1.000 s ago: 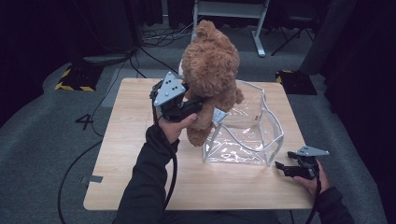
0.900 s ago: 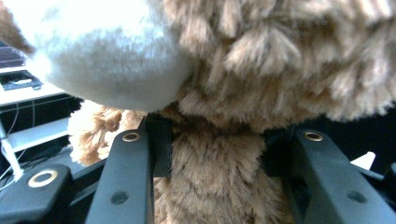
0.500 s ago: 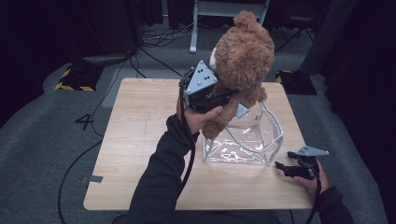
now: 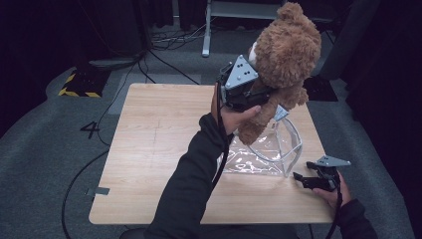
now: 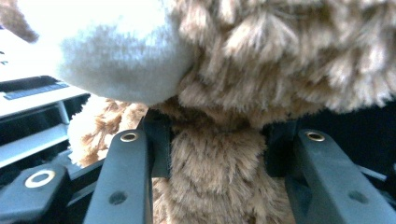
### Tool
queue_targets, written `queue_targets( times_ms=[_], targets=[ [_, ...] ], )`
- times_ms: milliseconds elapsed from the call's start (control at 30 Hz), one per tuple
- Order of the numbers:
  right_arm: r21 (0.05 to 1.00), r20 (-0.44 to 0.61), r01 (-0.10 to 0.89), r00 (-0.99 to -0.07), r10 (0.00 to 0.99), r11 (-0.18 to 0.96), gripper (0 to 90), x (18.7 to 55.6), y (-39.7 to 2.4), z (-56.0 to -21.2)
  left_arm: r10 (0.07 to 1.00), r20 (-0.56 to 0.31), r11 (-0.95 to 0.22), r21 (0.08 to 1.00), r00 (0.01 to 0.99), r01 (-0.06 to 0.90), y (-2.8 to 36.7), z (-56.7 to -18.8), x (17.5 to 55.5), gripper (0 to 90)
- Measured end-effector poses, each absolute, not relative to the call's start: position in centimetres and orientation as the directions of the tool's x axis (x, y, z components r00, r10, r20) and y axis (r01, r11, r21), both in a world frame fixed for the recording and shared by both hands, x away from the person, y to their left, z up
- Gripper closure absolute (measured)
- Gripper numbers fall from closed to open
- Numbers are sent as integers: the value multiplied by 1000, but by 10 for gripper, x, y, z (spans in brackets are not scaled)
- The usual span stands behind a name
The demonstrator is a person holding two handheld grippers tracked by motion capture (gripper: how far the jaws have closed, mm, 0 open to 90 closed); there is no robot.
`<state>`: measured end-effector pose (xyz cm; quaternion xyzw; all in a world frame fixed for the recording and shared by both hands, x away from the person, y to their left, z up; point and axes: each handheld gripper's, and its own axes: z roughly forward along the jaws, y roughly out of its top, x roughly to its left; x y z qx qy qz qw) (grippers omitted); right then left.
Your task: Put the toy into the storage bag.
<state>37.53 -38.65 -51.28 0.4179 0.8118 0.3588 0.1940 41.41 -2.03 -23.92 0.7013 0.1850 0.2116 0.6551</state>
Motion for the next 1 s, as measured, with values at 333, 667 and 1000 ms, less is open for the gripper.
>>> queue_targets(
  times_ms=[333, 667, 1000],
  targets=[
    [744, -16, 536, -583, 812, 399, 223, 375, -387, -513, 537, -1, -64, 997, 843, 42, -24, -266, 426, 566],
    [744, -15, 536, -583, 812, 399, 223, 375, -387, -513, 536, 24, -161, 984, 844, 74, -31, -289, 437, 558],
    [744, -16, 536, -584, 812, 399, 223, 375, -387, -513, 533, 23, -208, 973, 845, 104, -27, -308, 441, 557]
  ],
)
